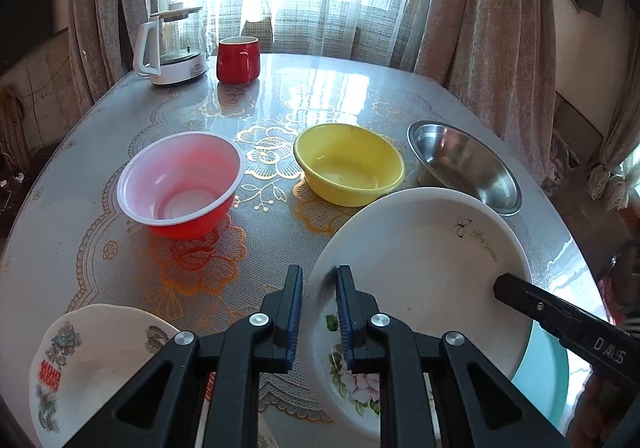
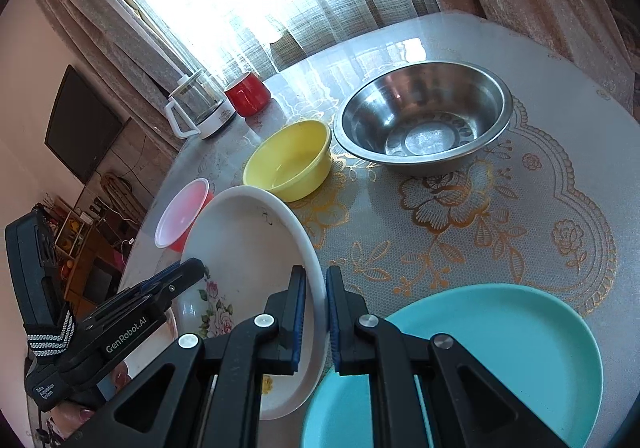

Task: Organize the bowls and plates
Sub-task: 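Lift the white floral dish with the right gripper and lower it onto the turquoise plate, then open the right gripper and withdraw it from the stacked dishes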

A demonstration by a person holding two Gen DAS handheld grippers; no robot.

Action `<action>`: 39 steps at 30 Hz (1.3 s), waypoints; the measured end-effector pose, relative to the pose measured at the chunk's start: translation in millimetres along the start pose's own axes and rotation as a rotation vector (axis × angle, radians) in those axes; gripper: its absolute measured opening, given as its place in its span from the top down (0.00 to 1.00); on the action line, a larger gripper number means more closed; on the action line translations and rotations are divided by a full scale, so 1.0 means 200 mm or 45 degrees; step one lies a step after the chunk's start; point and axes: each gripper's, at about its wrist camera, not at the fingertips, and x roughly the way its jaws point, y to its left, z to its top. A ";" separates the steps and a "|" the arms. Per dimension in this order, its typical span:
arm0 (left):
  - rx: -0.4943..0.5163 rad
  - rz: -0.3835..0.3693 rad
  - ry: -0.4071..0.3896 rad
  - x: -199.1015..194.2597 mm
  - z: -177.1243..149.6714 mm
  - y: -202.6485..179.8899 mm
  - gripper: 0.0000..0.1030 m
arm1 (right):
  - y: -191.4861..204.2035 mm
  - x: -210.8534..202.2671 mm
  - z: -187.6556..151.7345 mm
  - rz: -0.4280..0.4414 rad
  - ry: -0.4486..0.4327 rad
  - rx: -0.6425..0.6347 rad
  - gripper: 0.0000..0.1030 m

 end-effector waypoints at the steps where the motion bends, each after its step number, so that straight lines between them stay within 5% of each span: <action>1: 0.003 -0.005 -0.004 -0.01 0.00 -0.01 0.84 | -0.01 -0.02 0.00 0.001 -0.004 0.009 0.90; 22: 0.145 -0.167 0.071 -0.04 -0.27 -0.49 0.84 | -0.39 -0.46 -0.23 -0.064 -0.053 0.197 0.90; 39: 0.178 -0.189 0.183 0.02 -0.42 -0.56 0.84 | -0.67 -0.38 -0.40 -0.071 0.057 0.384 0.88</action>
